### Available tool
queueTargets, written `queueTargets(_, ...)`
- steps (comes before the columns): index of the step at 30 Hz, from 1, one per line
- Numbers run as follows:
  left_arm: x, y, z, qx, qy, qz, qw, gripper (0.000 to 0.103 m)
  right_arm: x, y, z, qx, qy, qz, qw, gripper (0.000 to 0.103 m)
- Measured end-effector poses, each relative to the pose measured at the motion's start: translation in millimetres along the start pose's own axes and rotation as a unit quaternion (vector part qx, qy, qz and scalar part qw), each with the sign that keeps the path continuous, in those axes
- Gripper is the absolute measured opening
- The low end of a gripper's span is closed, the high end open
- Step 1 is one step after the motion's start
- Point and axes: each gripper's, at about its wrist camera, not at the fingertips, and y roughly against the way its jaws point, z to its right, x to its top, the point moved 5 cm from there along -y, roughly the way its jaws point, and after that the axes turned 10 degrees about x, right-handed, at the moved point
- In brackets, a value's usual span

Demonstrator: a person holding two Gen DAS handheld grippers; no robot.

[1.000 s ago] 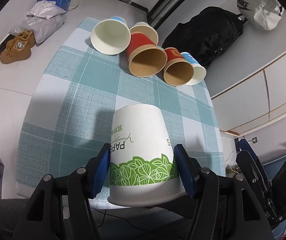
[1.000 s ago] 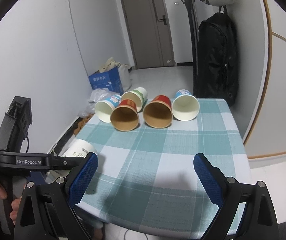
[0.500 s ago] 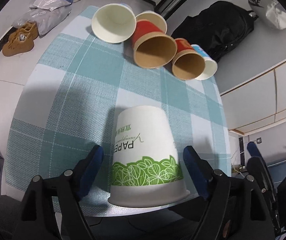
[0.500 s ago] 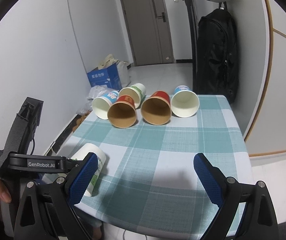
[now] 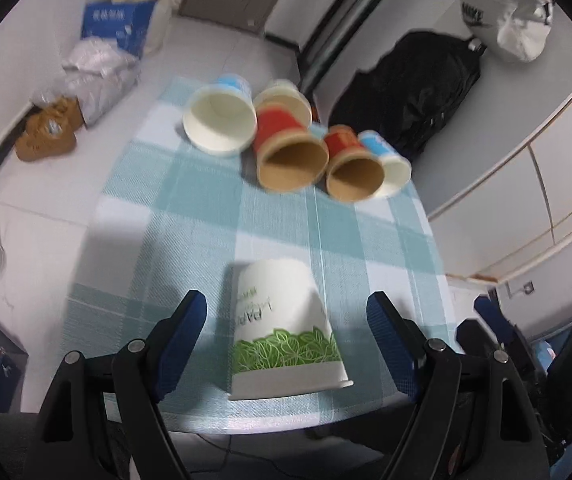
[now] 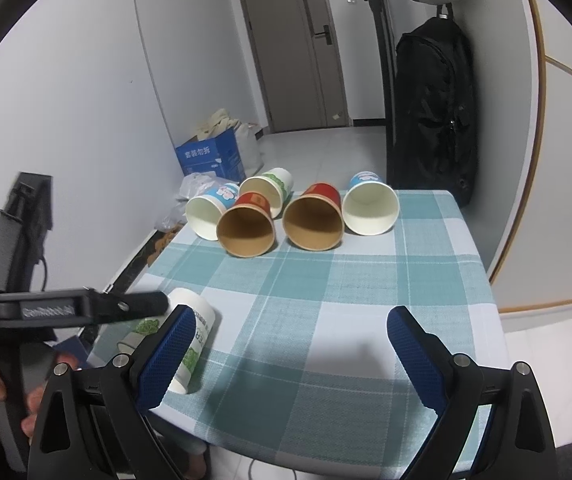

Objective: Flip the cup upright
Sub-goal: 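Set the white cup down on its side and open the left gripper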

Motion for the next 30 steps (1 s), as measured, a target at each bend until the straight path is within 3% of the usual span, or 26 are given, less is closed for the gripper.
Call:
queueTargets(6, 12.5, 46.8, 3.4, 0.035, -0.007, 0.094, 0.9949, 0.079, 1.9, 2.3, -3.9, 0.009, 0.003, 0.009, 1.000, 0.097)
queueTargets(13, 10.1, 68.9, -3.6, 0.088, -0.026, 0.154, 0.9837, 0.079, 4.6, 5.1, -14.5, 0.032, 0.012, 0.017, 0.999, 0.097)
queueTargets(21, -3.0, 59.8, -13.5, 0.135, -0.051, 0.165, 0.9756, 0.079, 5.9, 12.6, -31.8, 0.057, 0.038, 0.034, 0.997, 0.097)
queueTargets(30, -0.4, 61.3, -20.0, 0.130, -0.042, 0.166, 0.9766, 0.079, -0.6, 7.9, -50.2, 0.080, 0.057, 0.013, 0.995, 0.097)
